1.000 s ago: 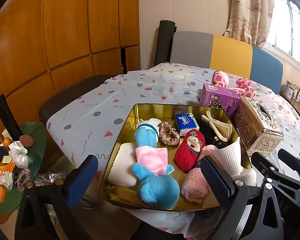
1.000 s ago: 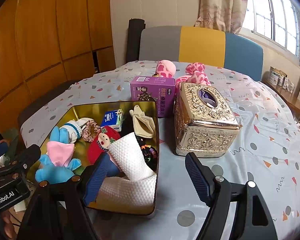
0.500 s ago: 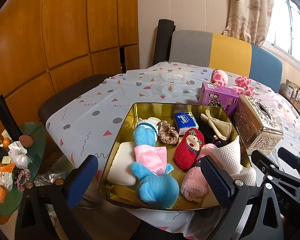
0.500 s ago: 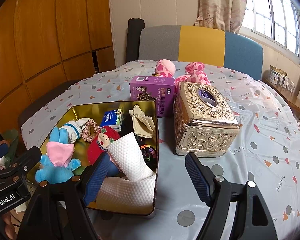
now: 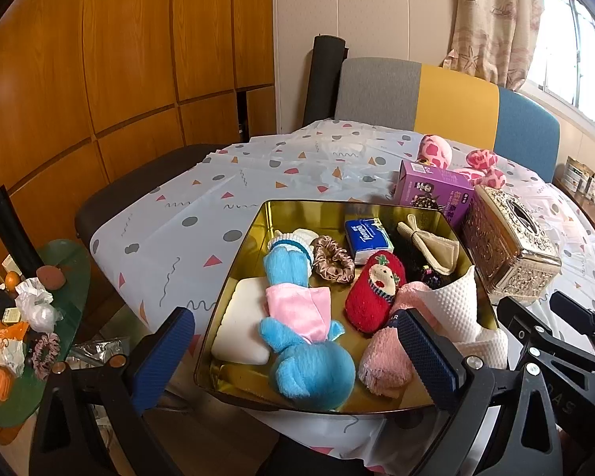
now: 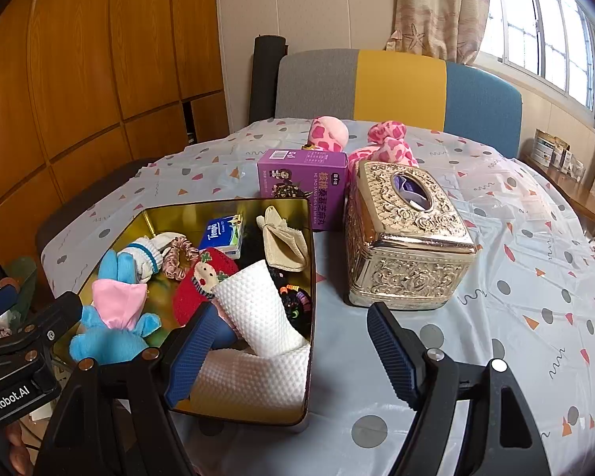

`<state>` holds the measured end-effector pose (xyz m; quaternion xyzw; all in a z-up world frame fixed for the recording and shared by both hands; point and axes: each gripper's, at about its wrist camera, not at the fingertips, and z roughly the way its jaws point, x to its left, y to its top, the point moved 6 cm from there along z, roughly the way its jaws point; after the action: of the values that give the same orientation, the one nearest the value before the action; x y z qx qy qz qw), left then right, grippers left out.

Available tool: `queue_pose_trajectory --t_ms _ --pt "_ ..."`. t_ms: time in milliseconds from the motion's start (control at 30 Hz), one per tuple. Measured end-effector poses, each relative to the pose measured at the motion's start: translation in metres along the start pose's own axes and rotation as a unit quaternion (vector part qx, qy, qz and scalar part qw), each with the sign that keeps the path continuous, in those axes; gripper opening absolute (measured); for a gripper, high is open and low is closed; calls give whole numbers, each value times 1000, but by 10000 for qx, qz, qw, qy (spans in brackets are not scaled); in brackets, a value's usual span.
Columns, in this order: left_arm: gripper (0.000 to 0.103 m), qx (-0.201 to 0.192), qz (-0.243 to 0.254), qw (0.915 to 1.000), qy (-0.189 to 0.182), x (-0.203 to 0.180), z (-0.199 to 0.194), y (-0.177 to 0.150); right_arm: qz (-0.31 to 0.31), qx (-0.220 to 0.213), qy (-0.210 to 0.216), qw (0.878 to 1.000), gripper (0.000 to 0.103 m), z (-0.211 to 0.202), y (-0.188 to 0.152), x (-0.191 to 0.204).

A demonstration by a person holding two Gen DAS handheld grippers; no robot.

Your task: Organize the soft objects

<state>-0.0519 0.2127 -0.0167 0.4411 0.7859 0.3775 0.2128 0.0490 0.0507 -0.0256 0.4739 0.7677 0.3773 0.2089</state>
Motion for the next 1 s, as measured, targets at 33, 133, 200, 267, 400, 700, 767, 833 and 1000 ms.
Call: queue_pose_trajectory --t_ms 33,133,200,267,400,700,767,833,1000 --pt "103 0 0 10000 1 0 0 0 1 -3 -1 10000 79 0 0 0" --pt "103 6 3 10000 -2 0 0 0 2 -3 1 10000 79 0 0 0" --pt "103 10 -1 10000 -3 0 0 -1 2 -6 -2 10000 79 0 0 0" --pt "103 12 3 10000 -3 0 0 -2 0 -2 3 10000 79 0 0 0" --pt "103 21 14 10000 -3 -1 0 -3 7 -3 5 10000 79 -1 0 0" --pt "103 23 14 10000 -7 0 0 -2 -1 0 3 10000 79 -1 0 0" --pt "103 26 16 10000 -8 -1 0 -3 -4 -4 -1 10000 79 -1 0 0" --pt "103 29 17 10000 -13 -1 -1 -3 -2 -3 -1 10000 79 -2 0 0" --pt "103 31 16 10000 -13 -1 0 -3 -7 -6 -5 10000 79 -2 0 0"
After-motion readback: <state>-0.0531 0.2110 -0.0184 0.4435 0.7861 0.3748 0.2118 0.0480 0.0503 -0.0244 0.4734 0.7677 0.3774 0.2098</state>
